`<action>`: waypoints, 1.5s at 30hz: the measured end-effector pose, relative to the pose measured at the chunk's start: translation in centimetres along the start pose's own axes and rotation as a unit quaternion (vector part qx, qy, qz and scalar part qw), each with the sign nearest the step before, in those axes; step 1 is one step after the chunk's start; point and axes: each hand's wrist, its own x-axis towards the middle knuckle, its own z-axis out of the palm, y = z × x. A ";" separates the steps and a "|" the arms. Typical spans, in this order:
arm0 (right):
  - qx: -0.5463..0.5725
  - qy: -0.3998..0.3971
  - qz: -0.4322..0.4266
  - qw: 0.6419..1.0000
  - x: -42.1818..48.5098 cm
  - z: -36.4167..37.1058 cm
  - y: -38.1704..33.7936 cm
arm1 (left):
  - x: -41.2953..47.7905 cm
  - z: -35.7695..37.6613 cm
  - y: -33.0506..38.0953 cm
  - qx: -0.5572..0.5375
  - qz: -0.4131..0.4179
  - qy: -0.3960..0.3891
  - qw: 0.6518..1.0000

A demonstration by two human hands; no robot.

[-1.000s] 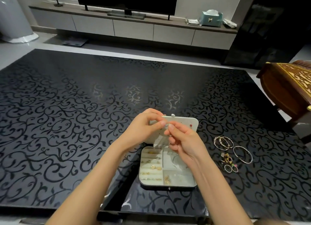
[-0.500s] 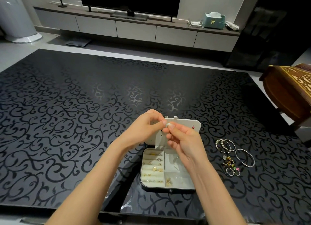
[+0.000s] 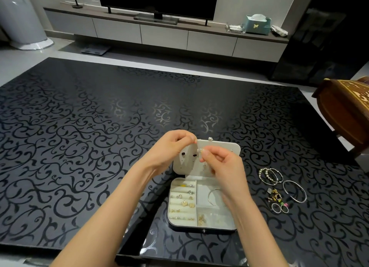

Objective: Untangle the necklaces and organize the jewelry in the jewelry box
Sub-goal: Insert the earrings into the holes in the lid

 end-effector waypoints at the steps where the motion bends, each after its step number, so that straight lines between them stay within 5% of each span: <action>1: -0.071 0.035 -0.037 0.996 0.0 0.0 0.4 | 0.0 0.0 0.0 -0.008 -0.002 0.002 1.000; 6: -0.276 0.125 -0.144 0.942 0.6 1.0 2.3 | 0.2 0.0 -0.5 -0.079 -0.015 0.022 0.997; 18: -0.347 0.186 -0.201 0.897 1.6 2.0 2.9 | 0.2 -0.3 -0.8 -0.152 -0.038 0.014 0.988; 40: -0.437 0.166 -0.131 0.874 2.3 1.8 1.0 | -0.1 -0.2 -0.8 -0.136 -0.023 0.012 0.990; 45: -0.490 0.240 -0.246 0.801 2.0 2.3 1.0 | -0.1 -0.4 -1.0 -0.139 -0.020 0.010 0.990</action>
